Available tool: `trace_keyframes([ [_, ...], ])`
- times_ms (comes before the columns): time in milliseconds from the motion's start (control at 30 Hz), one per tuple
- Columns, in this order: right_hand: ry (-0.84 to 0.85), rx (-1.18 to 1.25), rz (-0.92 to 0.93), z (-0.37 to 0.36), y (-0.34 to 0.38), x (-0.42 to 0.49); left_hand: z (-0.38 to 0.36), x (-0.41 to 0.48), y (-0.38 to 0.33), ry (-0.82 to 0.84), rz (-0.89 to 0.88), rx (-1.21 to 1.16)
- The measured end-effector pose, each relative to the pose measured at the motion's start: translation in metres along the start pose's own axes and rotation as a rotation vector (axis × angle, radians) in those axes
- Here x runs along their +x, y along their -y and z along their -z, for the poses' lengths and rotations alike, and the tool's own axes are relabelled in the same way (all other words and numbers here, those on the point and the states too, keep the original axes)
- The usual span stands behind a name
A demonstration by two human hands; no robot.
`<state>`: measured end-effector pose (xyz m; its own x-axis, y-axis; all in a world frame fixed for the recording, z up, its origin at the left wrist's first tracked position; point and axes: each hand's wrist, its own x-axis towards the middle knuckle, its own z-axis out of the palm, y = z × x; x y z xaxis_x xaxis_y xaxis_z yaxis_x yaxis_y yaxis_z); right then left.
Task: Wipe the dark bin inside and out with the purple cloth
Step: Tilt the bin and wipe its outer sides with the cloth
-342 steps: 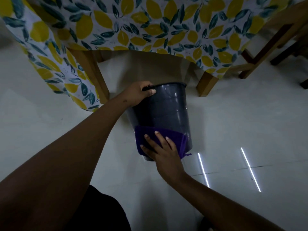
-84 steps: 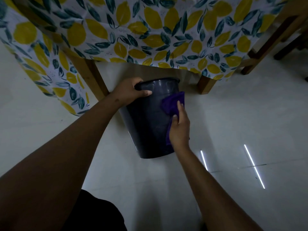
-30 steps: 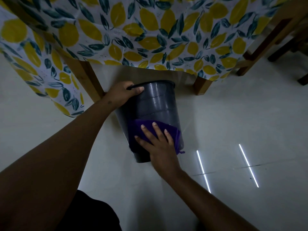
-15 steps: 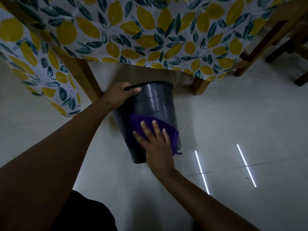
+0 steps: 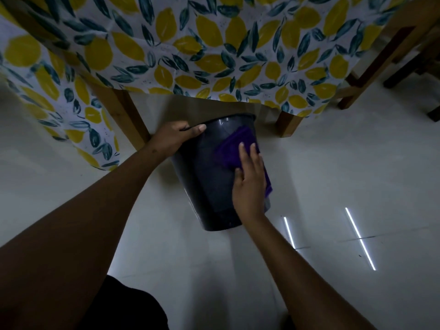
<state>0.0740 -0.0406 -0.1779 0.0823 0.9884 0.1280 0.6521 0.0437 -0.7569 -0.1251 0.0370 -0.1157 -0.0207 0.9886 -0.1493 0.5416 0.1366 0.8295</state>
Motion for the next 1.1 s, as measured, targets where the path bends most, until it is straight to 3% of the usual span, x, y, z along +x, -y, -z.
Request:
trace_keyframes([
  [100, -0.017, 0.122, -0.101, 0.003, -0.005, 0.014, 0.006, 0.001, 0.006, 0.015, -0.012, 0.037],
  [200, 0.043, -0.166, 0.126, -0.005, -0.003, -0.014, 0.01, 0.004, 0.0, 0.076, -0.118, 0.224],
  [333, 0.208, -0.436, 0.419, -0.023, -0.004, -0.058, 0.007, 0.006, -0.006, 0.065, -0.141, 0.179],
  [467, 0.201, -0.47, 0.475, -0.026, -0.004, -0.06, 0.006, 0.004, -0.004, 0.043, -0.086, 0.132],
  [567, 0.119, -0.258, 0.234, -0.017, 0.002, -0.035, 0.009, 0.002, 0.001, 0.04, -0.033, 0.048],
  [667, 0.03, 0.19, -0.175, -0.007, -0.005, 0.01, 0.013, -0.001, 0.003, 0.062, -0.015, -0.01],
  [733, 0.088, 0.479, -0.452, 0.004, -0.019, 0.035, 0.014, -0.003, 0.005, 0.072, -0.014, -0.036],
  [833, 0.108, 0.594, -0.547, 0.01, -0.032, 0.033, 0.013, -0.005, 0.006, 0.074, -0.011, -0.109],
  [900, 0.046, 0.48, -0.438, 0.003, -0.023, 0.008, 0.012, -0.005, 0.009, 0.065, -0.013, -0.108],
  [967, 0.001, 0.188, -0.203, -0.01, -0.009, -0.031, 0.013, -0.003, 0.012, 0.046, -0.012, -0.1],
  [1033, 0.038, -0.124, 0.059, -0.022, 0.003, -0.063, 0.012, -0.001, 0.014, 0.042, -0.013, -0.095],
  [1100, 0.118, -0.277, 0.216, -0.03, 0.006, -0.078, 0.011, -0.002, 0.013, 0.052, -0.005, -0.112],
])
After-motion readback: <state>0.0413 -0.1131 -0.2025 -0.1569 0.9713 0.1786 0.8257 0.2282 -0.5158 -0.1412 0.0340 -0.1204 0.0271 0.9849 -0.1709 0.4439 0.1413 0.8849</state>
